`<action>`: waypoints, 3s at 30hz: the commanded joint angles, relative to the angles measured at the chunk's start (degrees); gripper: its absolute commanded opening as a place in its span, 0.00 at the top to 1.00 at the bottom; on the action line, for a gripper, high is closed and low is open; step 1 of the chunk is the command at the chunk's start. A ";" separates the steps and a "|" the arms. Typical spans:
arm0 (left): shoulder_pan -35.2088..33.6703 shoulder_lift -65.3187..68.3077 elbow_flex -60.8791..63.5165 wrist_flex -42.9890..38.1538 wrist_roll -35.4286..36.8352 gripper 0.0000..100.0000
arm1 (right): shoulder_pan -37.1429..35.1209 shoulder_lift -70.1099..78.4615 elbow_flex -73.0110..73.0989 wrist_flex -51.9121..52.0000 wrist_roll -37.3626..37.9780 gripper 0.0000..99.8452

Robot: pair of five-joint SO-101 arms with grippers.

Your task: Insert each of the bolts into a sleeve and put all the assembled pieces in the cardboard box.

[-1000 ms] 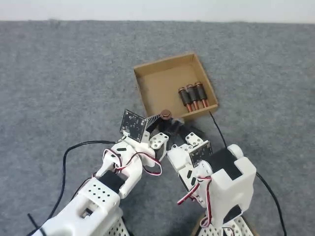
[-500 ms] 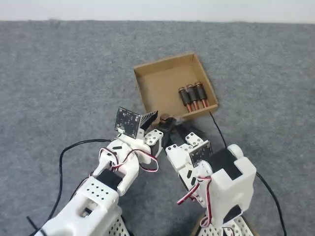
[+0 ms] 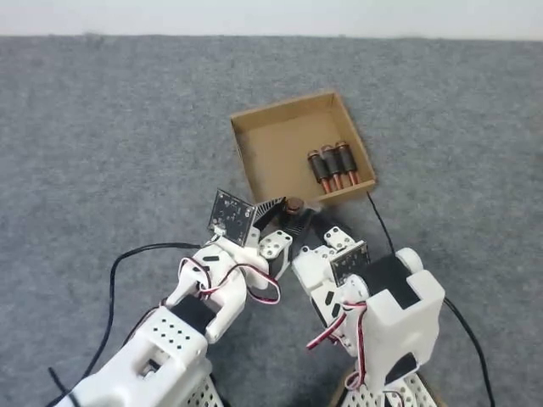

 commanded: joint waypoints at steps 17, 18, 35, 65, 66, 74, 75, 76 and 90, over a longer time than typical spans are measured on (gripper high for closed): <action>-15.30 -40.35 -7.60 43.08 -0.09 0.84 | 1.10 -3.47 -0.44 -1.19 1.05 0.99; -16.44 -41.93 -7.16 45.63 0.00 0.84 | 1.10 -3.47 -0.44 -1.19 1.05 0.99; -36.84 -47.82 3.91 53.63 3.34 0.84 | 5.23 -3.47 -2.81 -1.71 1.14 0.99; -40.70 -47.56 5.67 57.93 -4.13 0.99 | 18.15 -19.65 -35.96 40.31 1.23 0.99; -40.70 -47.56 5.67 57.93 -4.13 0.99 | 18.07 -21.05 -37.27 44.79 1.23 0.99; -40.70 -47.56 5.67 58.02 -4.22 0.99 | 17.45 -24.31 -53.80 80.13 1.14 0.99; -40.70 -47.56 5.67 58.02 -4.22 0.99 | 17.10 -24.31 -56.00 84.88 1.14 0.99; -40.70 -47.56 5.67 58.02 -4.22 0.99 | 17.01 -24.31 -58.20 89.80 1.14 0.99; -40.79 -47.56 5.67 58.02 -4.22 0.99 | 10.77 -6.29 -91.78 142.20 1.14 0.99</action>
